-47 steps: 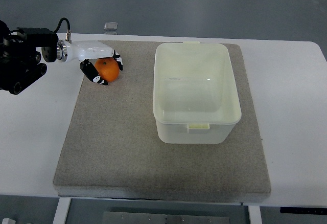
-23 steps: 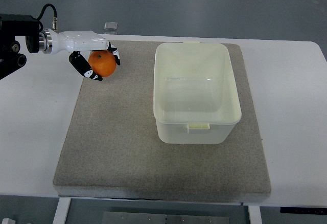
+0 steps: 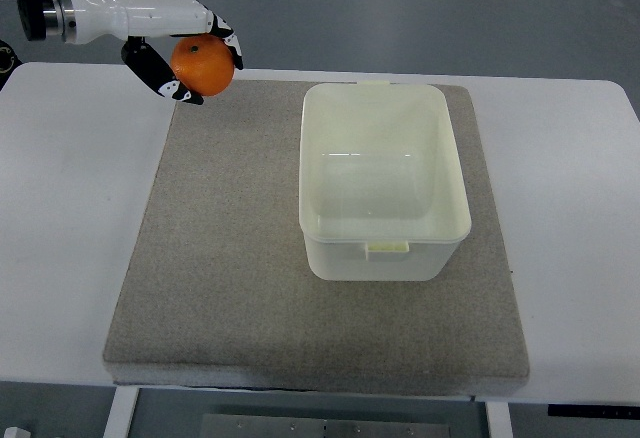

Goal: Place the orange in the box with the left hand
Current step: 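Lift the grasped orange with the left hand off the mat, then carry the orange over the white box and release it inside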

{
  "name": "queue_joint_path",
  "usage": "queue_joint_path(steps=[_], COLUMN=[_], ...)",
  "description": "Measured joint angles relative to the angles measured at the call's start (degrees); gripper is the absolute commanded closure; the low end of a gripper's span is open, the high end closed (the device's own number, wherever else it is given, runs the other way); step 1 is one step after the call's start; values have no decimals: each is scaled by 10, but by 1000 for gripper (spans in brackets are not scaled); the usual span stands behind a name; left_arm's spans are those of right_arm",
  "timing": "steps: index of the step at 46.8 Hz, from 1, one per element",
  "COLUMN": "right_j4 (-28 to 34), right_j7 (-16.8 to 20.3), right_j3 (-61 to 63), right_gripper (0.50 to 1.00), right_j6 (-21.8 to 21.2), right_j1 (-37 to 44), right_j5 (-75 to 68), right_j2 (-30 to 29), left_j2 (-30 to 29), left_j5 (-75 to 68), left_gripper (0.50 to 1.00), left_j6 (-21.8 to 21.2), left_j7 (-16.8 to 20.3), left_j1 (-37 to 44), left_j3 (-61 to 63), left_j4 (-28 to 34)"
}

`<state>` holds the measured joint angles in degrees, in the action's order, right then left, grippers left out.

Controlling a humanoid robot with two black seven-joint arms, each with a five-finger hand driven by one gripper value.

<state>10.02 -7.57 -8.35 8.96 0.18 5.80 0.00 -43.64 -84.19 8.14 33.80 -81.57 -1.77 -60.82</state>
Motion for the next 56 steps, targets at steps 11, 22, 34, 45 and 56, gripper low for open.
queue_joint_path(steps=[11, 22, 34, 45, 56], right_j4=[0, 0, 0, 0, 0], right_j7=[0, 0, 0, 0, 0], right_j3=[0, 0, 0, 0, 0], right_gripper=[568, 568, 568, 568, 568], right_j6=[0, 0, 0, 0, 0], right_j1=[0, 0, 0, 0, 0], right_j5=[0, 0, 0, 0, 0], right_j2=[0, 0, 0, 0, 0], left_j2=[42, 82, 125, 154, 163], left_j5=[4, 10, 17, 17, 18], left_gripper=[1000, 1000, 1000, 1000, 1000], left_j6=[-1, -1, -1, 1, 6], left_j7=[0, 2, 11, 11, 11], left_j1=[-10, -11, -11, -9, -3], left_j3=[-14, -39, -54, -54, -54], left_j4=[-9, -14, -17, -21, -26])
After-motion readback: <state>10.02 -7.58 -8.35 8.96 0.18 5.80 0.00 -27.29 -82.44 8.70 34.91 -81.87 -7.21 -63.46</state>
